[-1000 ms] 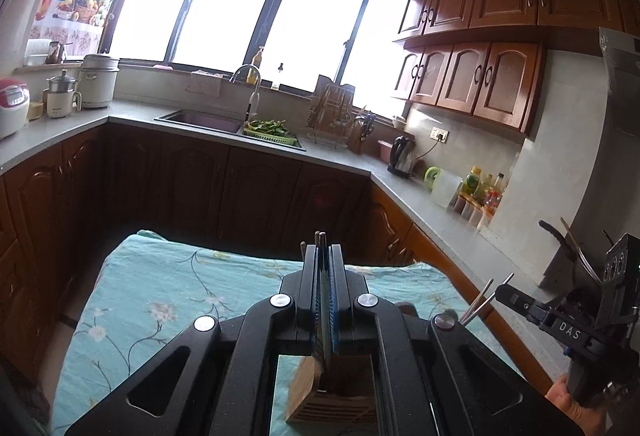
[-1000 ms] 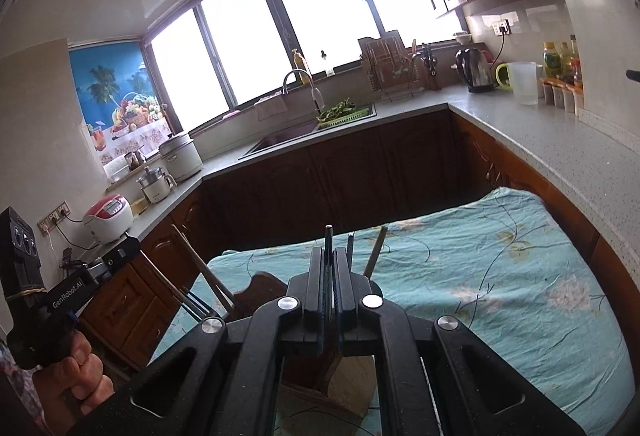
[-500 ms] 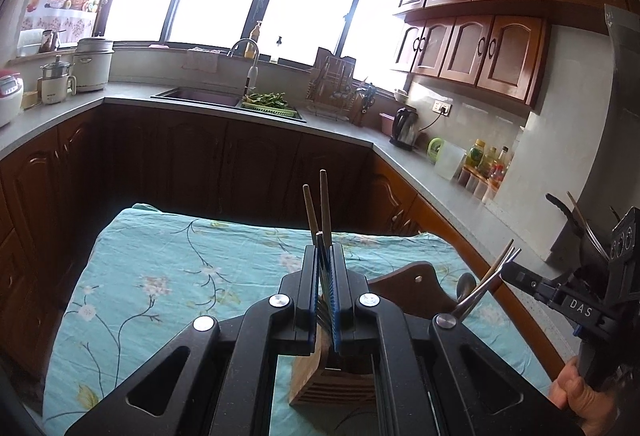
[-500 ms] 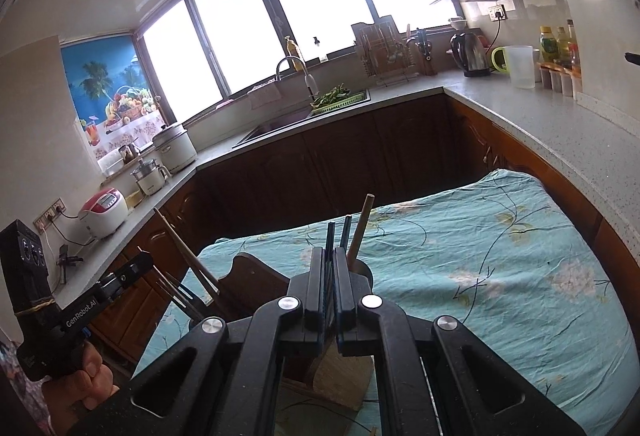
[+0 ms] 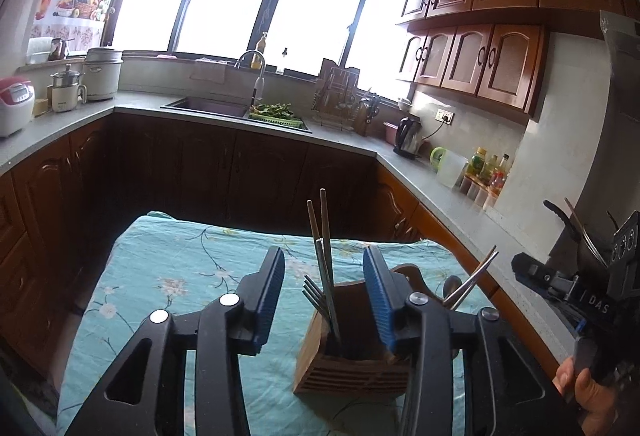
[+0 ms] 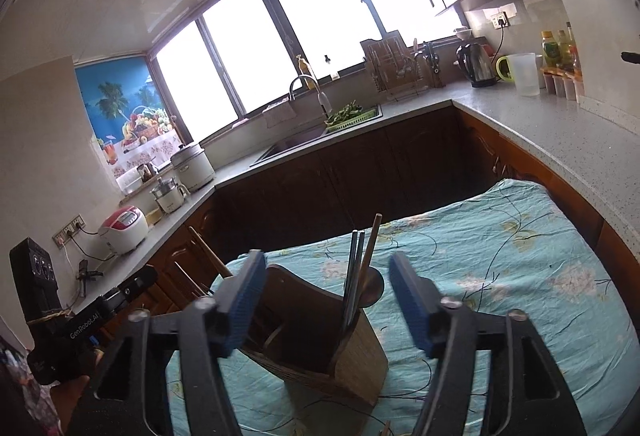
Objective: Organize utensils
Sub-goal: 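Withdraw both tools and move them toward the remaining wooden chopsticks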
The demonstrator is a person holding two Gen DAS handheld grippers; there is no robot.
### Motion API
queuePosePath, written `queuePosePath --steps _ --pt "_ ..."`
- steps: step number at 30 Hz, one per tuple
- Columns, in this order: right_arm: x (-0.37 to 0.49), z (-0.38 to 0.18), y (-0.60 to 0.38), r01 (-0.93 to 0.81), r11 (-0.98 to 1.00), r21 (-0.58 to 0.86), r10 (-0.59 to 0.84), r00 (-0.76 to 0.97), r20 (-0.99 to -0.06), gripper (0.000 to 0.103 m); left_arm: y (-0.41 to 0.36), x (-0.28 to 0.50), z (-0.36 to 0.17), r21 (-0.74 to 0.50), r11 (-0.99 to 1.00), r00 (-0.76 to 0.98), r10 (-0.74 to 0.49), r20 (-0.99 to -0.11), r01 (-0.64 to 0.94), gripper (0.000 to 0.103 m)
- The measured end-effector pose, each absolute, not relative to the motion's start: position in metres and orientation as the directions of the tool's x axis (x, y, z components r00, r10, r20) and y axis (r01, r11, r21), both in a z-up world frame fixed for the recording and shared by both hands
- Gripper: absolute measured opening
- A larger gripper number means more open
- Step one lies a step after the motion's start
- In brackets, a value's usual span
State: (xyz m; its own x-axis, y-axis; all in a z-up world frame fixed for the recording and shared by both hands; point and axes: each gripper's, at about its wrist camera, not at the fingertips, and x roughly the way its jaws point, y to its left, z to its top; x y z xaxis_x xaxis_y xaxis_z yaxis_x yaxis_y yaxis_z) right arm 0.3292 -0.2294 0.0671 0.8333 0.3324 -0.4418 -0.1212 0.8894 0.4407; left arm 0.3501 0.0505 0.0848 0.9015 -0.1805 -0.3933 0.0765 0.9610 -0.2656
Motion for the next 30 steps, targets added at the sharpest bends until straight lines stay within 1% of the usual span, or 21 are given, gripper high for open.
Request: queuePosePath --steps 1,2,3,5,10,18,25,30 --pt "0.322 0.07 -0.232 -0.118 0.89 0.441 0.324 0.844 -0.428 0.1 0.05 0.341 0.084 -0.258 0.964 0.904 -0.167 -0.393 0.065 0.058" --pt "0.316 0.072 -0.235 -0.112 0.89 0.442 0.314 0.852 -0.418 0.102 0.05 0.332 0.083 -0.252 0.966 0.909 -0.152 -0.388 0.054 0.07" --pt "0.309 0.074 -0.237 -0.107 0.891 0.441 0.307 0.857 -0.413 0.102 0.05 0.322 0.082 -0.25 0.967 0.914 -0.144 -0.38 0.048 0.074" --pt "0.296 0.075 -0.242 -0.094 0.896 0.435 0.289 0.866 -0.408 0.102 0.049 0.305 0.081 -0.25 0.967 0.914 -0.144 -0.378 0.049 0.074" --pt "0.266 0.069 -0.251 -0.071 0.908 0.413 0.256 0.875 -0.412 0.102 0.04 0.27 0.07 -0.25 0.967 0.902 -0.149 -0.406 0.047 0.077" --pt "0.225 0.042 -0.264 -0.015 0.912 0.409 0.225 0.853 -0.471 0.102 0.026 0.239 0.055 -0.236 0.97 0.86 -0.165 -0.484 0.053 0.077" --pt "0.2 0.014 -0.275 0.038 0.909 0.416 0.211 0.818 -0.536 0.102 0.01 0.238 0.042 -0.24 0.968 0.805 -0.199 -0.558 0.073 0.077" --pt "0.193 -0.002 -0.287 0.08 0.9 0.429 0.199 0.8 -0.566 0.102 -0.014 0.26 0.027 -0.227 0.969 0.75 -0.224 -0.622 0.101 0.076"
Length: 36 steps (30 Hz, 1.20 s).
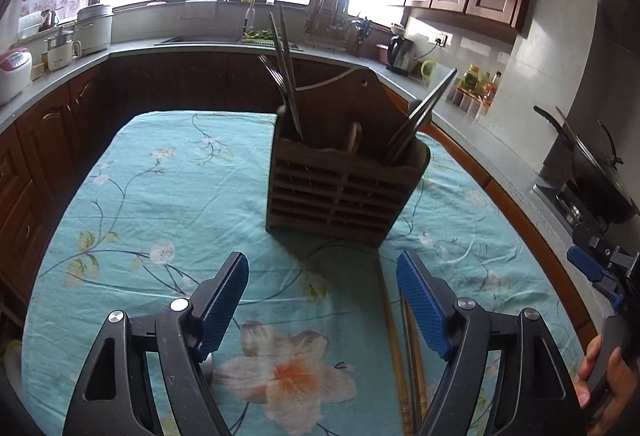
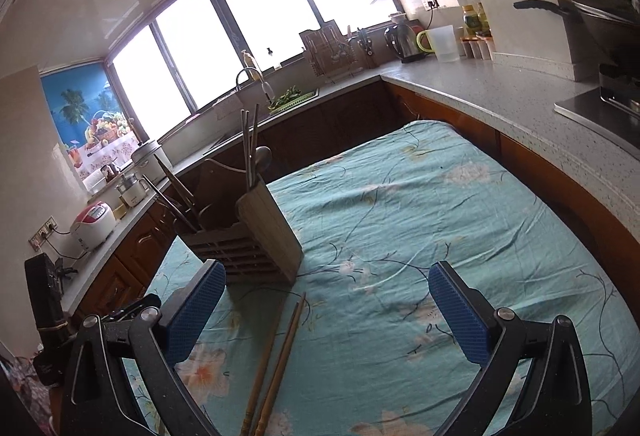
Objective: Organize utensils
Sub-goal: 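Withdraw both tools and move them toward the remaining wooden chopsticks, then grasp a wooden chopstick with left tool while right tool grasps another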
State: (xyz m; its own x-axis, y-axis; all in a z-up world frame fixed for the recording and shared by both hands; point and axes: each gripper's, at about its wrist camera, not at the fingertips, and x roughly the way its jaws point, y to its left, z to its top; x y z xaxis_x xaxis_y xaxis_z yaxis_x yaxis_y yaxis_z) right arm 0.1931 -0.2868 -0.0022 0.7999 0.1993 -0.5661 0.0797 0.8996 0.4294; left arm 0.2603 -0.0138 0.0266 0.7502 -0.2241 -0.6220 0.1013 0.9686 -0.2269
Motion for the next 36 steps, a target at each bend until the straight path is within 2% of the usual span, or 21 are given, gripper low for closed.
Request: queuePosePath --steps 4,6,7,9,13,14,16,17,21,27,31,34,36 --pt "0.193 -0.011 -0.294 0.097 0.897 0.431 0.193 0.792 -0.579 0.102 -0.041 0.286 0.007 -0.21 0.967 0.686 -0.249 -0.684 0.142 0.07" --pt "0.196 -0.014 -0.296 0.101 0.896 0.433 0.195 0.786 -0.587 0.102 -0.055 0.3 -0.003 -0.195 0.968 0.654 -0.251 -0.714 0.159 0.058" --pt "0.197 -0.016 -0.296 0.103 0.895 0.435 0.197 0.782 -0.591 0.102 -0.061 0.308 -0.008 -0.191 0.967 0.638 -0.254 -0.727 0.167 0.056" --pt "0.2 -0.019 -0.296 0.103 0.892 0.439 0.203 0.777 -0.596 0.102 -0.072 0.323 -0.019 -0.191 0.965 0.603 -0.26 -0.754 0.178 0.046" --pt "0.208 -0.027 -0.289 0.094 0.898 0.43 0.216 0.758 -0.615 0.102 -0.087 0.348 -0.039 -0.171 0.966 0.559 -0.253 -0.789 0.195 0.036" --pt "0.211 -0.03 -0.287 0.088 0.897 0.434 0.225 0.752 -0.62 0.101 -0.088 0.351 -0.044 -0.165 0.966 0.545 -0.249 -0.8 0.199 0.029" --pt "0.218 -0.036 -0.279 0.075 0.901 0.426 0.24 0.733 -0.637 0.096 -0.088 0.35 -0.048 -0.145 0.965 0.549 -0.244 -0.799 0.217 0.026" --pt "0.223 -0.04 -0.274 0.067 0.906 0.417 0.246 0.719 -0.65 0.09 -0.088 0.35 -0.051 -0.131 0.964 0.548 -0.241 -0.801 0.231 0.025" --pt "0.25 -0.064 -0.248 0.027 0.914 0.405 0.3 0.628 -0.718 0.051 -0.069 0.33 -0.05 -0.09 0.959 0.55 -0.231 -0.803 0.27 0.019" --pt "0.287 -0.094 -0.206 -0.025 0.936 0.351 0.31 0.532 -0.788 0.026 -0.021 0.303 -0.045 -0.087 0.972 0.562 -0.199 -0.803 0.22 0.014" --pt "0.303 -0.112 -0.189 -0.029 0.956 0.291 0.269 0.475 -0.838 0.017 -0.007 0.294 -0.044 -0.103 0.977 0.564 -0.194 -0.803 0.188 0.014" --pt "0.302 -0.112 -0.18 -0.051 0.968 0.247 0.24 0.489 -0.839 0.017 -0.002 0.288 -0.043 -0.109 0.977 0.565 -0.194 -0.802 0.182 0.014" --pt "0.298 -0.111 -0.175 -0.071 0.97 0.231 0.236 0.488 -0.841 0.017 -0.001 0.286 -0.043 -0.115 0.979 0.564 -0.192 -0.803 0.17 0.018"
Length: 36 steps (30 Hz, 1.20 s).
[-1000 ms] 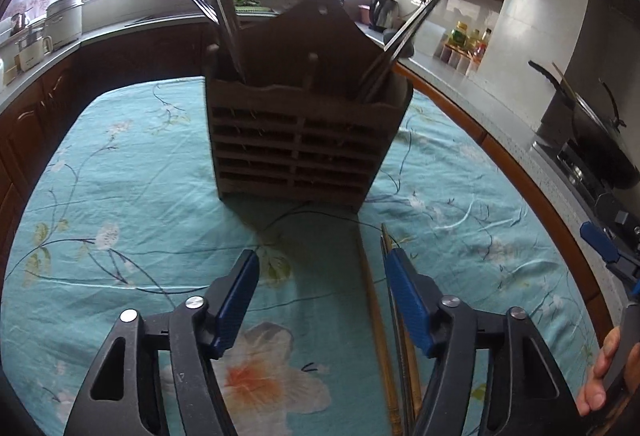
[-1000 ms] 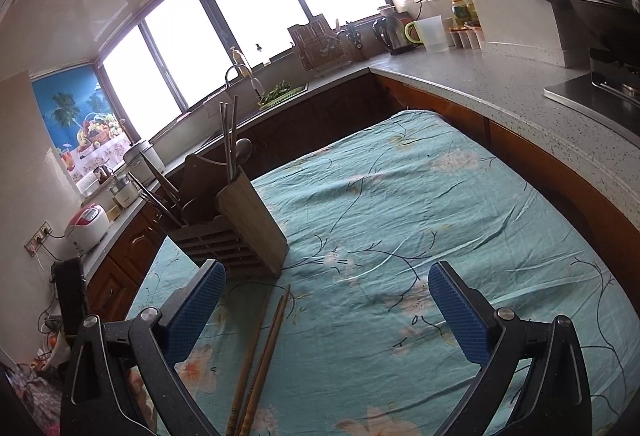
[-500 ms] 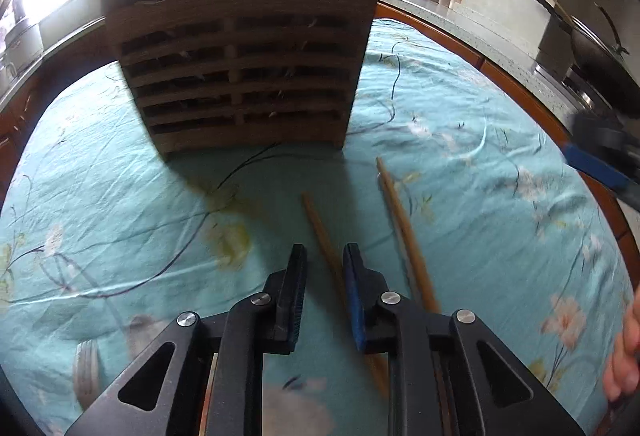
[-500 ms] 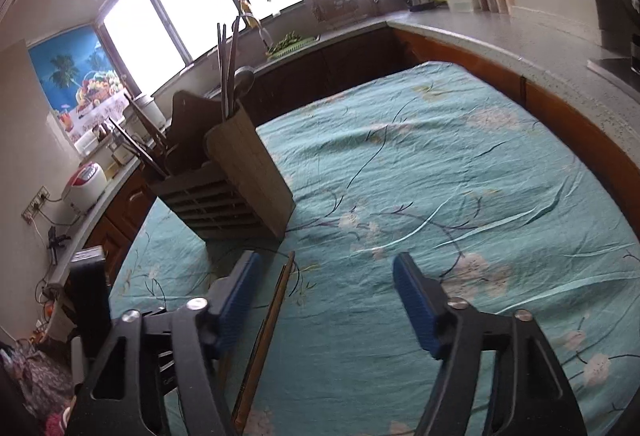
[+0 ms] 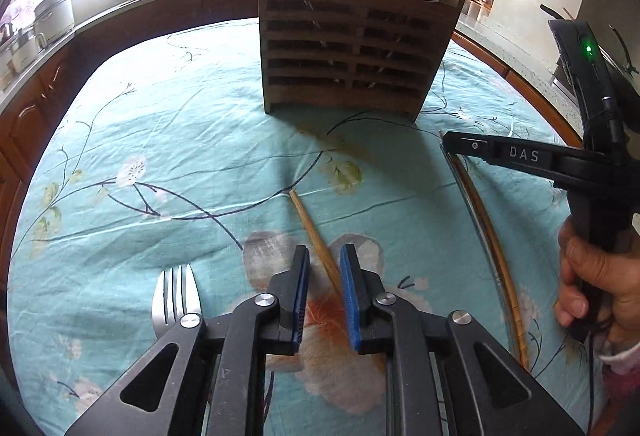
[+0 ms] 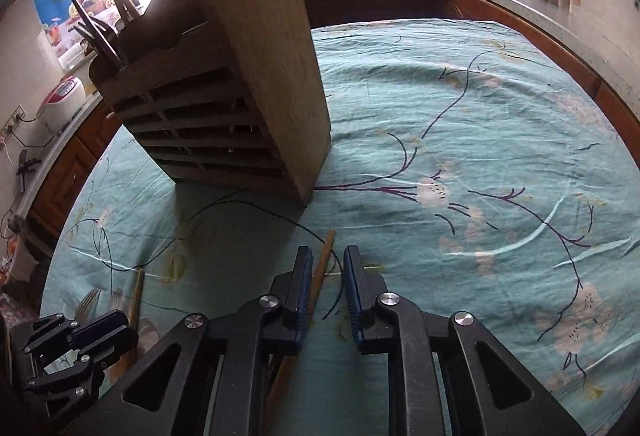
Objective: Organize utensils
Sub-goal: 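Grasp a wooden chopstick with left tool while right tool grasps another, then lift both wooden chopsticks upright and lower them into the holder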
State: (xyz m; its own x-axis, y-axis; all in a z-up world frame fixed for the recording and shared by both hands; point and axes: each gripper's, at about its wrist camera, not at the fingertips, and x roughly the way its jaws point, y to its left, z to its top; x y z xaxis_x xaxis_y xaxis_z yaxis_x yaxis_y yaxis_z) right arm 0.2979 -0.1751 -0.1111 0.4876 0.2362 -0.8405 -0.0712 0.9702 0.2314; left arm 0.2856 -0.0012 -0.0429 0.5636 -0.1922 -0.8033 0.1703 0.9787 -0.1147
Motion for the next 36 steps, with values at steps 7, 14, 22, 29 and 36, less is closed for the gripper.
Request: queuePosePath --steps 7,14,22,29,36 --pt "0.301 -0.114 -0.181 -0.084 0.975 0.207 0.222 0.482 -0.847 0.009 0.002 0.289 -0.04 -0.142 0.981 0.566 -0.193 -0.802 0.133 0.022" --pt "0.309 -0.114 -0.173 -0.104 0.976 0.191 0.217 0.487 -0.846 0.009 -0.013 0.304 -0.043 -0.058 0.988 0.587 -0.13 -0.799 0.14 0.018" --pt "0.277 -0.073 -0.196 -0.095 0.929 0.359 0.351 0.538 -0.767 0.005 0.009 0.295 -0.031 -0.189 0.973 0.601 -0.23 -0.765 0.132 0.004" --pt "0.248 -0.01 -0.212 -0.126 0.908 0.4 0.384 0.636 -0.67 0.005 0.035 0.261 0.017 -0.298 0.944 0.678 -0.312 -0.665 0.142 0.003" --pt "0.228 0.037 -0.22 -0.157 0.907 0.392 0.38 0.706 -0.598 0.005 0.052 0.225 0.057 -0.32 0.932 0.74 -0.337 -0.582 0.172 0.003"
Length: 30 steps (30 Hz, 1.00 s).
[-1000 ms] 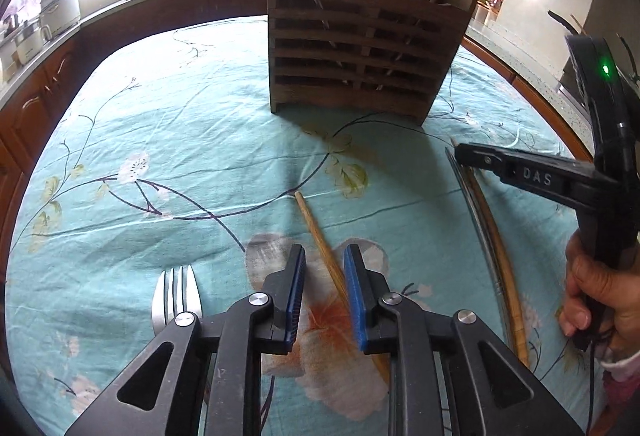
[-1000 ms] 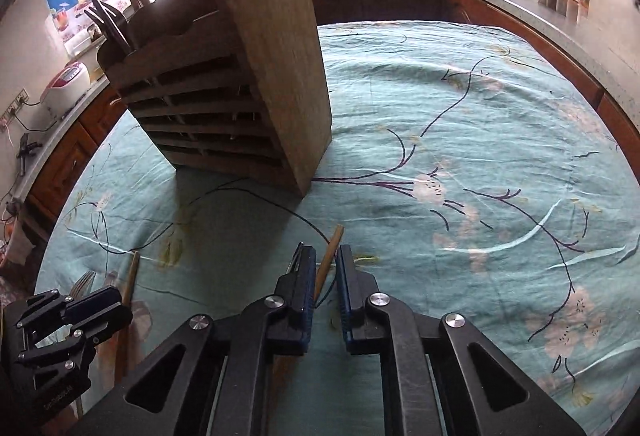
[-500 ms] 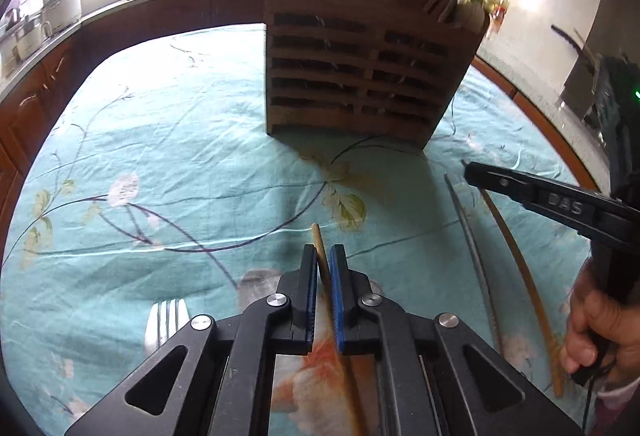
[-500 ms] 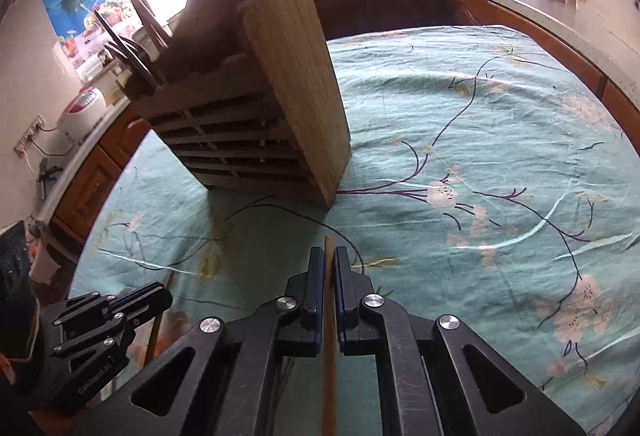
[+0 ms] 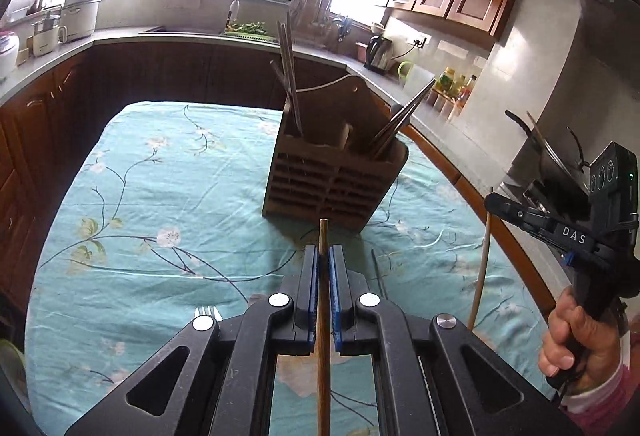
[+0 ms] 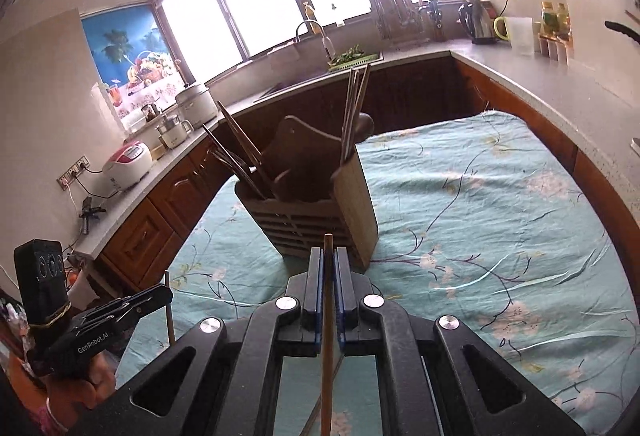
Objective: Organize utensils
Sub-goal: 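Lift both wooden chopsticks upright and lower them into the holder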
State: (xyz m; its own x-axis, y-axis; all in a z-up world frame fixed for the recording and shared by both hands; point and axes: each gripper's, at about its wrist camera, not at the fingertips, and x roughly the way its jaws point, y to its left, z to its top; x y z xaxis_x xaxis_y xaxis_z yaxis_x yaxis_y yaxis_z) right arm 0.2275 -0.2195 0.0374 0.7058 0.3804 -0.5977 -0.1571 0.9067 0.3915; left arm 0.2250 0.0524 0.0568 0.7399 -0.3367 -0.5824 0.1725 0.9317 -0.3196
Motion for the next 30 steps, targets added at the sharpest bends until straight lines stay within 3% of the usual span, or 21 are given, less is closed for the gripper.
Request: queuePosePath --steps 13,30 --pt "0.218 0.093 -0.217 -0.193 0.91 0.367 0.367 0.788 -0.494 0.005 0.07 0.184 0.099 -0.311 0.932 0.813 -0.326 -0.483 0.189 0.003" --pt "0.24 0.115 -0.219 -0.201 0.915 0.35 0.351 0.822 -0.448 0.005 0.081 0.196 0.129 -0.305 0.931 0.87 -0.314 -0.379 0.203 0.003"
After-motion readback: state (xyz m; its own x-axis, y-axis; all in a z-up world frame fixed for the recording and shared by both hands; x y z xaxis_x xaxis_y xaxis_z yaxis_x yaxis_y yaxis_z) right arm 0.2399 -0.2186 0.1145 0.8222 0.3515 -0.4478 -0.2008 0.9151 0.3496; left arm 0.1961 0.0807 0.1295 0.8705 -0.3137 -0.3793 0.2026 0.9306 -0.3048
